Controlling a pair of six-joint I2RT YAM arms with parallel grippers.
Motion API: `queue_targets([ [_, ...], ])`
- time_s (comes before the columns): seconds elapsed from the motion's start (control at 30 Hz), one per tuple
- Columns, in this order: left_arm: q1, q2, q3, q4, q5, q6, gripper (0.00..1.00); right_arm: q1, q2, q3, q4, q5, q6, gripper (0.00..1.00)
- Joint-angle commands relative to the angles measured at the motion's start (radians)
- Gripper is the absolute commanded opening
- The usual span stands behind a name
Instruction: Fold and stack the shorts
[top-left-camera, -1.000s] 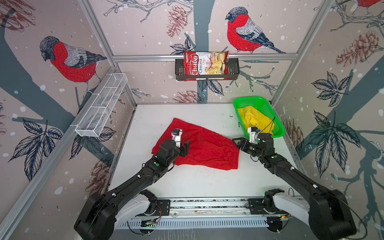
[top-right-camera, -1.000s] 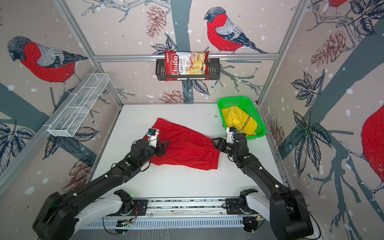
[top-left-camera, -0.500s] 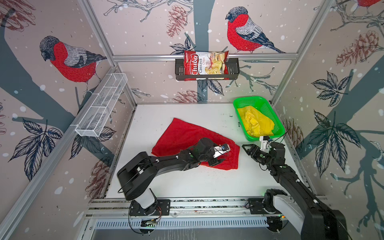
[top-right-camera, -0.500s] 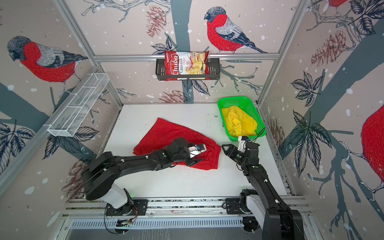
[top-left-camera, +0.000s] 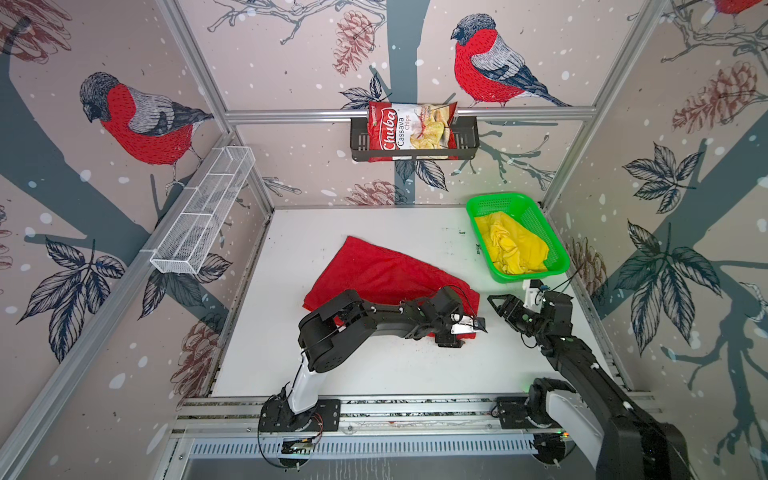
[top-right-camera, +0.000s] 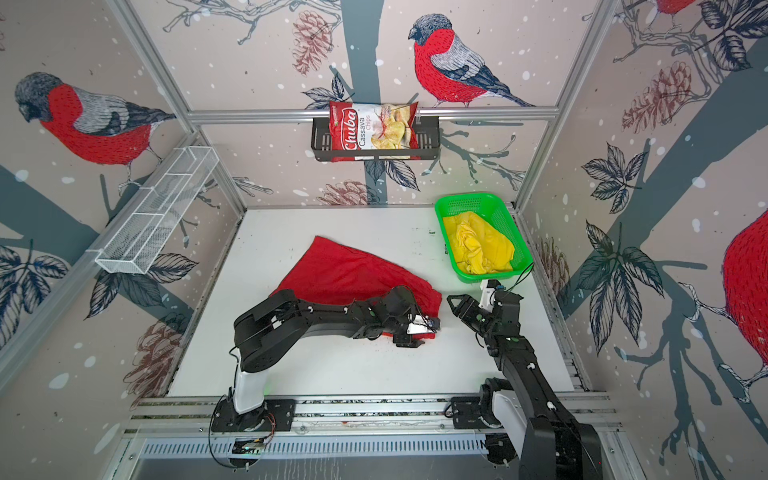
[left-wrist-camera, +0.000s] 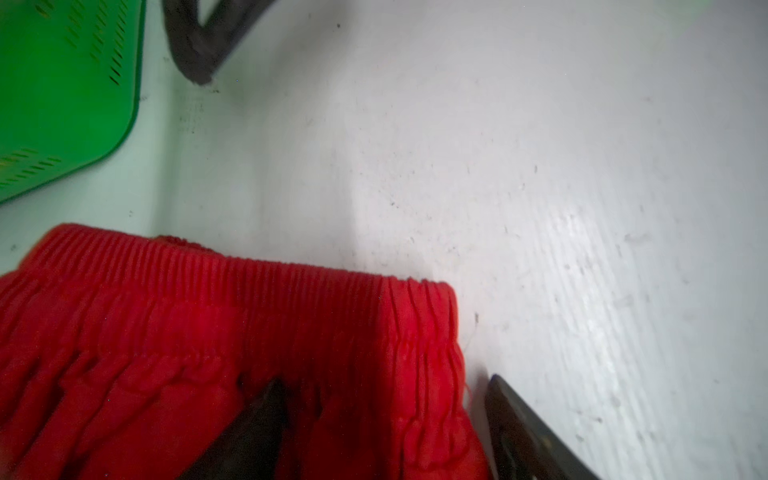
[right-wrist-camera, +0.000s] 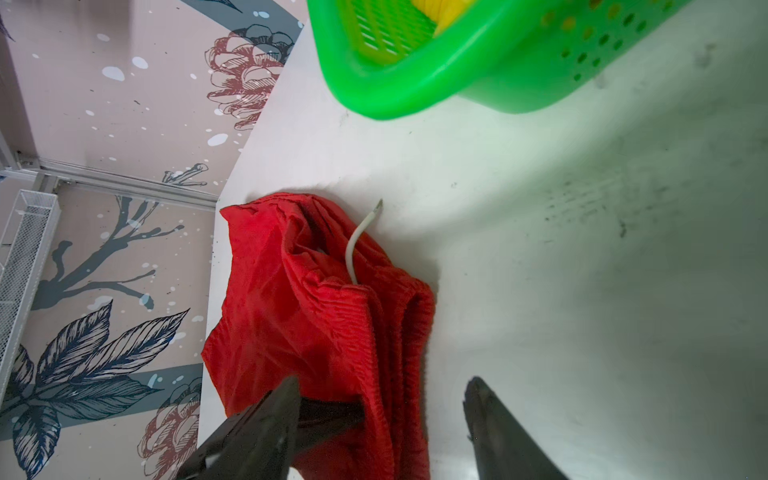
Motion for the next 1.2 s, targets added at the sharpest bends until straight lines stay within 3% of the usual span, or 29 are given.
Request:
queue_targets([
  [0.0, -0.002, 0.017, -0.031, 0.019, -0.058, -0.01, 0.67, -0.002, 0.002, -0.014, -0.002, 0.013, -0.005, 0.66],
  [0.1, -0.002, -0.007, -0.059, 0.079, -0.061, -0.074, 0.45, -0.001, 0.002, -0.026, 0.002, 0.003, 0.025, 0.68],
  [0.27, 0.003, -0.079, -0.151, 0.265, 0.015, -0.234, 0.31, 0.0, 0.034, -0.068, 0.1, -0.111, 0.143, 0.72],
  [0.4, 0.003, -0.103, -0.202, 0.378, -0.01, -0.32, 0.27, 0.016, 0.068, -0.081, 0.187, -0.196, 0.262, 0.74],
  [0.6, 0.004, -0.117, -0.282, 0.539, -0.032, -0.365, 0.25, 0.074, 0.067, -0.101, 0.288, -0.213, 0.42, 0.76],
  [0.8, 0.021, -0.127, -0.338, 0.672, -0.023, -0.419, 0.22, 0.128, 0.046, -0.123, 0.217, -0.135, 0.452, 0.77],
  [1.17, 0.021, -0.111, -0.349, 0.696, -0.024, -0.427, 0.21, 0.184, 0.099, -0.144, 0.378, -0.161, 0.558, 0.78],
])
